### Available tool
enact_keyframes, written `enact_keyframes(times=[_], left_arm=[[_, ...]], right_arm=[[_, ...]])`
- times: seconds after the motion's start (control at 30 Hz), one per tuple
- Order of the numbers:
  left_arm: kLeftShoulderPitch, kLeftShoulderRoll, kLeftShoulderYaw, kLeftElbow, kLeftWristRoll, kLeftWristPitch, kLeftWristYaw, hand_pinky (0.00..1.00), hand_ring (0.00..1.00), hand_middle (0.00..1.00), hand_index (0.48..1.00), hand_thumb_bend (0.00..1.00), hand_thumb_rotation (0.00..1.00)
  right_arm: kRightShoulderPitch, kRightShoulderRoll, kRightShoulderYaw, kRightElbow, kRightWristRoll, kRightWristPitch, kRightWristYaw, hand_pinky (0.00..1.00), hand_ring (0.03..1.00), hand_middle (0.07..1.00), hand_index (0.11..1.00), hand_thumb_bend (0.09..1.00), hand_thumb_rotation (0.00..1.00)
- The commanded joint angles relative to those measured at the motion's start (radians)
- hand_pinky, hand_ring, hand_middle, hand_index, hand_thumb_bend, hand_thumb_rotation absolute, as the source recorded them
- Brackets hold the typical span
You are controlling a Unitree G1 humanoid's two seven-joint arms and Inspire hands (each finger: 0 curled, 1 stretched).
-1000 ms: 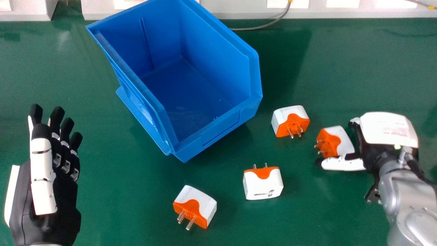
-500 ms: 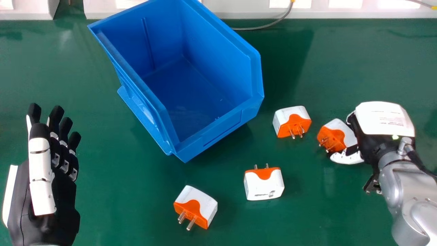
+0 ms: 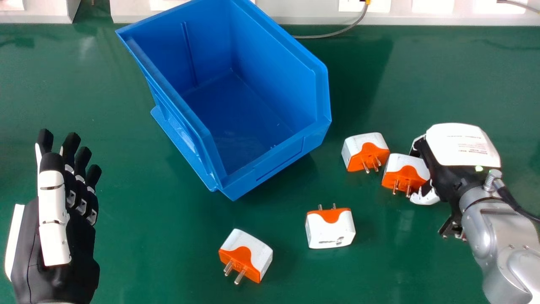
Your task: Pick all objects and put in blue box
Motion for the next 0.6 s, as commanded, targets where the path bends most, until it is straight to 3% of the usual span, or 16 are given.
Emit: enact_keyframes(times=[0.0,0.07,0.13,0.23,0.33,0.4,0.5,0.57], left_arm=[[0.0,0.008,0.005,-0.025,-0.001,-0.005,-0.002,1.0,1.0,1.0,1.0,0.45,0.94],[-0.001,0.011,0.006,-0.025,-0.003,-0.001,-0.002,1.0,1.0,1.0,1.0,0.45,0.94],[-0.002,0.014,0.007,-0.027,-0.002,0.004,-0.001,1.0,1.0,1.0,1.0,0.45,0.94],[-0.004,0.018,0.01,-0.028,-0.007,0.008,-0.004,1.0,1.0,1.0,1.0,0.45,0.95],[-0.006,0.019,0.012,-0.028,-0.01,0.01,-0.005,1.0,1.0,1.0,1.0,0.44,0.94],[-0.005,0.021,0.012,-0.029,-0.004,0.008,-0.003,1.0,1.0,1.0,1.0,0.44,0.95],[-0.005,0.021,0.011,-0.033,-0.001,0.012,0.001,1.0,1.0,1.0,1.0,0.44,0.96],[-0.006,0.022,0.011,-0.033,-0.005,0.013,-0.002,1.0,1.0,1.0,1.0,0.44,0.95]], right_arm=[[0.049,-0.015,0.001,-0.002,0.019,0.006,0.044,0.35,0.461,0.544,0.49,0.489,0.13],[0.054,-0.013,-0.007,-0.018,0.022,0.025,0.063,0.34,0.452,0.531,0.489,0.491,0.13],[0.06,-0.008,-0.011,-0.033,0.018,0.05,0.076,0.32,0.419,0.489,0.497,0.509,0.04],[0.067,-0.008,-0.012,-0.04,0.015,0.058,0.067,0.28,0.386,0.455,0.515,0.514,0.0],[0.071,-0.013,-0.012,-0.043,0.016,0.056,0.067,0.31,0.419,0.466,0.511,0.514,0.0],[0.066,-0.023,-0.009,-0.046,0.013,0.057,0.091,0.33,0.434,0.466,0.52,0.51,0.0],[0.044,-0.032,0.006,-0.031,-0.003,0.077,0.143,0.3,0.398,0.443,0.539,0.508,0.01],[0.031,-0.033,0.01,-0.017,-0.006,0.084,0.16,0.37,0.475,0.503,0.522,0.509,0.06]])
